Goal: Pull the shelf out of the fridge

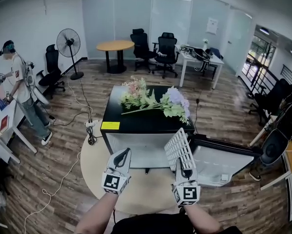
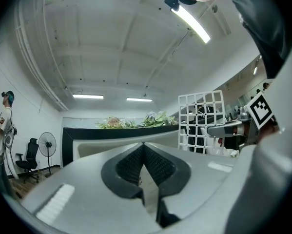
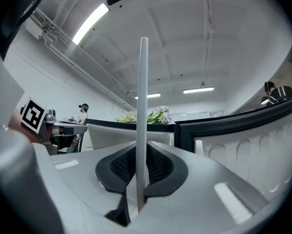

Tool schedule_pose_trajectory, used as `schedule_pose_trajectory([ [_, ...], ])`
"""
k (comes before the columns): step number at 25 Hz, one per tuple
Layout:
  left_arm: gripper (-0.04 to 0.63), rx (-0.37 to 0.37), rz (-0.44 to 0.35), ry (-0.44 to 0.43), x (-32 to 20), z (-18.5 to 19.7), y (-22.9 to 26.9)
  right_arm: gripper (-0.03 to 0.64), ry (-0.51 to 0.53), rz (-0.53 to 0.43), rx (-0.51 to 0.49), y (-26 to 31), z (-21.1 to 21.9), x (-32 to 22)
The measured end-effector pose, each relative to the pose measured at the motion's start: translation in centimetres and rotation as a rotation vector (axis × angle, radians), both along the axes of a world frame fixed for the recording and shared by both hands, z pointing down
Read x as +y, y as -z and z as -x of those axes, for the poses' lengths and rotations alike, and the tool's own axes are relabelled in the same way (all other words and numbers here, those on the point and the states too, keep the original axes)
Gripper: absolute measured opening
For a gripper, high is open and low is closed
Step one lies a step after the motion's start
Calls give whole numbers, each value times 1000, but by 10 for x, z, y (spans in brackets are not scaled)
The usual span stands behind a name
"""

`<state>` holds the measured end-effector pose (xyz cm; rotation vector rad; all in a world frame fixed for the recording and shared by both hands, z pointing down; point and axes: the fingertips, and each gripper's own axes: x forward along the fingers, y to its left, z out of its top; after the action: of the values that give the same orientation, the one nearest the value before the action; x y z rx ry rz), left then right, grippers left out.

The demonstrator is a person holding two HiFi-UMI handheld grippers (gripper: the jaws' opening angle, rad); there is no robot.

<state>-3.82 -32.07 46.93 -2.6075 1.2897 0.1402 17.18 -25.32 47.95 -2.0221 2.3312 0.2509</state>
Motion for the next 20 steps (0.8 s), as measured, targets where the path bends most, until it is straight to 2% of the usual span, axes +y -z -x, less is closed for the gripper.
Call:
schedule_pose_trajectory([
  [11, 0, -8, -4, -9, -7, -5, 2, 29, -6, -53, -9, 14, -3, -8],
  [20, 0, -10, 1, -10, -9, -4, 0, 28, -26, -50, -2, 14, -5, -12],
])
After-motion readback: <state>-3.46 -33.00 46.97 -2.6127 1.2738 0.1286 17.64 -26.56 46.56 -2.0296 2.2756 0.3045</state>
